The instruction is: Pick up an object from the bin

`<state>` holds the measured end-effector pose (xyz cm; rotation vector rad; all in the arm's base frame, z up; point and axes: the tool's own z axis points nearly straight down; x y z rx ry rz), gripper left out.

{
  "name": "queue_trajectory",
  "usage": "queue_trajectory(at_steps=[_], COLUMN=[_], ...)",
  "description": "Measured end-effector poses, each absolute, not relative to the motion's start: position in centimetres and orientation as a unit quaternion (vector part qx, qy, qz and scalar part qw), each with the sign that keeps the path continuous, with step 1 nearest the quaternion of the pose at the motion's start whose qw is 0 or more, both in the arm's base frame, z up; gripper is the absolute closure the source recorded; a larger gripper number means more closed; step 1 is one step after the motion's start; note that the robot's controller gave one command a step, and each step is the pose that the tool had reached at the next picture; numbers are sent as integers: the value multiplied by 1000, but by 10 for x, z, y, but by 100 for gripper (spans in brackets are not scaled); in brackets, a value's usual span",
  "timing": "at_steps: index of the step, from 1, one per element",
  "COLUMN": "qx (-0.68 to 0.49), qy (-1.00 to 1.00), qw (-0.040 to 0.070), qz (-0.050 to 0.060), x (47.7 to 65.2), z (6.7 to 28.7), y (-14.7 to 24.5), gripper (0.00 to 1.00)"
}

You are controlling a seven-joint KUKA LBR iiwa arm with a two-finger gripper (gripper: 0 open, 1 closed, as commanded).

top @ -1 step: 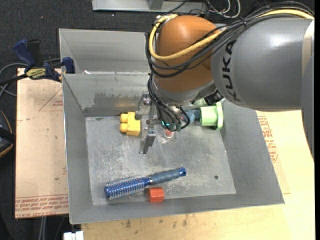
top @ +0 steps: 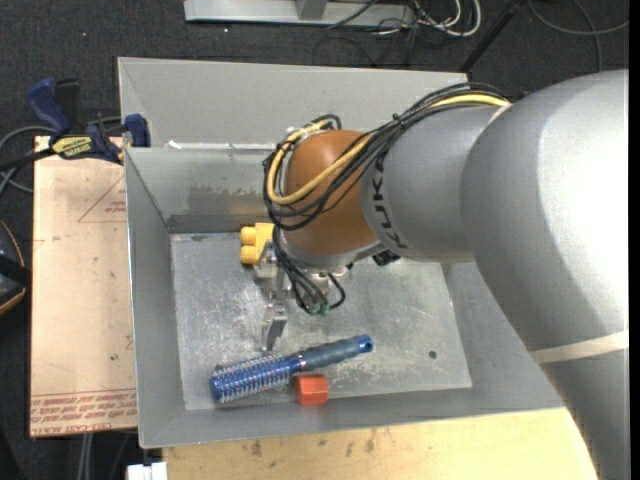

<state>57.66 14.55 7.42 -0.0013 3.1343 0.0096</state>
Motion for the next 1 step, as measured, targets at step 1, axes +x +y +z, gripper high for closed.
queue_trajectory(at_steps=[1], qx=[-100], qy=[995], qw=[0], qz=[-1], x=[530], z=[99], y=[76], gripper=[0])
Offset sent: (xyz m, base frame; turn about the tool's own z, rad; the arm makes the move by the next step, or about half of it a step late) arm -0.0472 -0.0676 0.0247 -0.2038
